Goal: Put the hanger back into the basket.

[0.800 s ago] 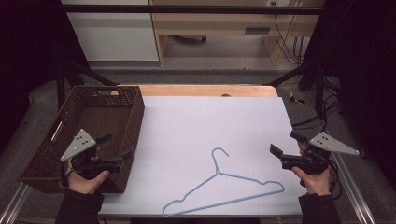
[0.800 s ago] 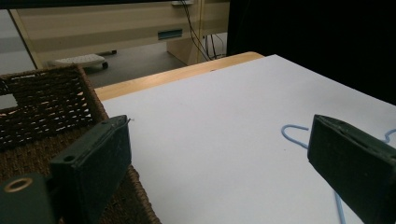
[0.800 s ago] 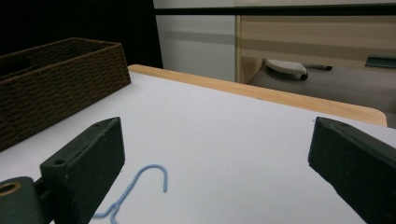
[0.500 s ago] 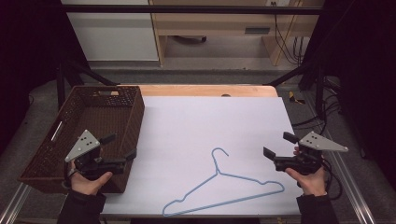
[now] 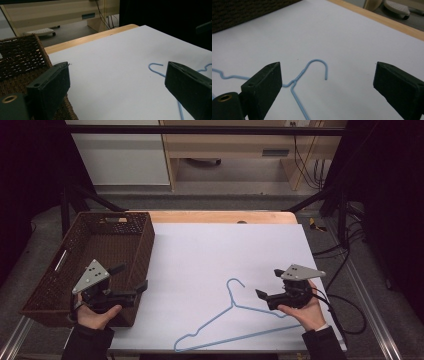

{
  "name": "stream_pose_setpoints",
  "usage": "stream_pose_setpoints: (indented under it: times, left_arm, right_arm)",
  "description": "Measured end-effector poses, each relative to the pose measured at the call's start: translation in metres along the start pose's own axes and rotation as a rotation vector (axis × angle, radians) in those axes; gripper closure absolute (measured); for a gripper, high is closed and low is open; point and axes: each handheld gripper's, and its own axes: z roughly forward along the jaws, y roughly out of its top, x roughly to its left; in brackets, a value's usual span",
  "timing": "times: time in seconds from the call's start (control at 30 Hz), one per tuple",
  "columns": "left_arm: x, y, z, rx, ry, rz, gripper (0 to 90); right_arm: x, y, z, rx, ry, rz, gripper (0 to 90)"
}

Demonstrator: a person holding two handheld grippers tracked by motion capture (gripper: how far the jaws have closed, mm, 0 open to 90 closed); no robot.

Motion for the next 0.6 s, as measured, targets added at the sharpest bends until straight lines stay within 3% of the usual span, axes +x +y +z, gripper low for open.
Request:
stream_pose_setpoints:
  times: [0.1, 0.17, 0.3, 0.37, 0.6]
  left_arm:
    - [-0.001, 0.0, 0.0, 0.0, -0.001, 0.001, 5.8]
    - [-0.001, 0.0, 0.0, 0.001, -0.001, 0.002, 5.8]
    - [0.0, 0.0, 0.0, 0.0, -0.002, 0.002, 5.8]
    - [-0.001, 0.0, 0.0, 0.002, -0.003, 0.004, 5.8]
    - [-0.001, 0.0, 0.001, 0.004, -0.007, 0.006, 5.8]
  right_arm:
    - [0.004, 0.0, 0.009, 0.038, 0.02, -0.014, 10.6]
    - [0.01, -0.001, 0.024, 0.094, 0.033, -0.046, 12.3]
    - [0.015, -0.005, 0.036, 0.149, 0.057, -0.052, 15.2]
    - [0.017, -0.009, 0.044, 0.196, 0.074, -0.086, 17.2]
    - [0.02, -0.015, 0.054, 0.251, 0.104, -0.096, 22.4]
